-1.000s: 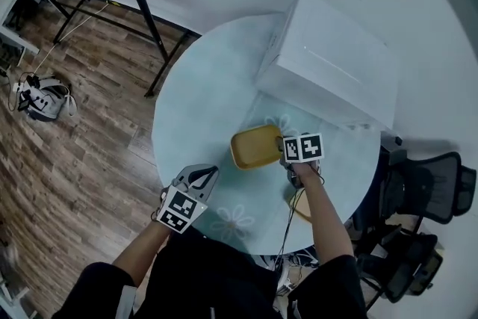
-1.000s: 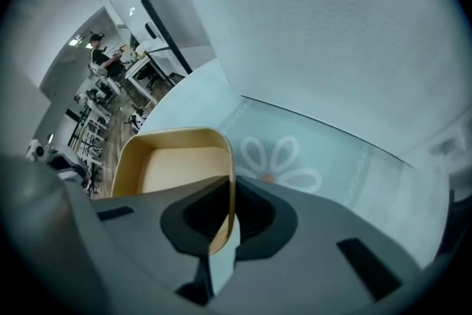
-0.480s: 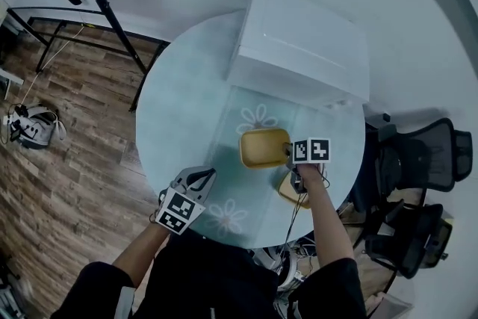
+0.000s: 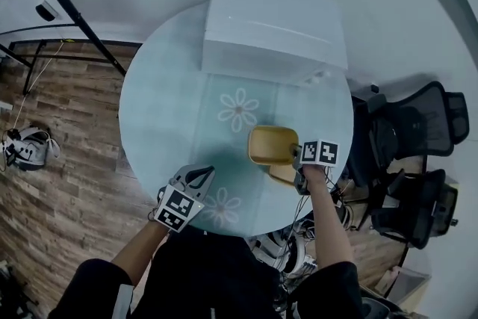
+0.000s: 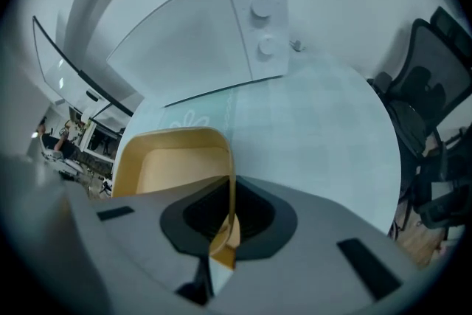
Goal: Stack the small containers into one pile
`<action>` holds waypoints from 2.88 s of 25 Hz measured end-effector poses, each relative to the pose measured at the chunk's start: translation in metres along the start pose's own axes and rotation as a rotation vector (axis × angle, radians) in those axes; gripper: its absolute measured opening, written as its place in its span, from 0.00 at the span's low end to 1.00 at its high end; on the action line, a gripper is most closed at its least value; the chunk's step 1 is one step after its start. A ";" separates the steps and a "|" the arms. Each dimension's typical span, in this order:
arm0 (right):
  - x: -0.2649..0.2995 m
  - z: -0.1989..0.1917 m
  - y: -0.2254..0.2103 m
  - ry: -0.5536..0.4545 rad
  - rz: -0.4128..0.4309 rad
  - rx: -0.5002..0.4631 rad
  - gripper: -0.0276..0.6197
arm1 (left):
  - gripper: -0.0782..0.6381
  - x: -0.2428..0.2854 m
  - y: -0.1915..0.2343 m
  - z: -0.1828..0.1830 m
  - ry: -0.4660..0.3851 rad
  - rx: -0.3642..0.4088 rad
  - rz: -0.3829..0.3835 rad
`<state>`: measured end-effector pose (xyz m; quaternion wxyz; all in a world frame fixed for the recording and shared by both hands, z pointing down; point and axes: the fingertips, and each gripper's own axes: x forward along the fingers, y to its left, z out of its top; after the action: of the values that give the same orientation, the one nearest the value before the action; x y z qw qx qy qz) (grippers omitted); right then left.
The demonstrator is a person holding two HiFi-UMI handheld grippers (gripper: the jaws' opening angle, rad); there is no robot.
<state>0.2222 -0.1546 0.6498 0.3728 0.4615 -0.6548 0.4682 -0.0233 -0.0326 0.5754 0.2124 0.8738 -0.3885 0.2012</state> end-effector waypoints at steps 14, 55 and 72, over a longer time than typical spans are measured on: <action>-0.044 -0.078 -0.089 -0.062 -0.094 0.248 0.09 | 0.13 0.024 -0.043 0.014 0.014 0.082 -0.116; -0.027 -0.110 -0.113 -0.115 -0.165 0.313 0.09 | 0.13 0.018 -0.037 -0.006 0.076 0.098 -0.130; -0.086 -0.113 -0.063 -0.488 -0.056 0.318 0.09 | 0.13 0.015 -0.045 0.005 0.031 0.130 -0.172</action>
<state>0.3137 -0.0331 0.6199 0.1400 0.6311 -0.6304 0.4298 0.0216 -0.0170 0.5693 0.1778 0.9125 -0.2951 0.2206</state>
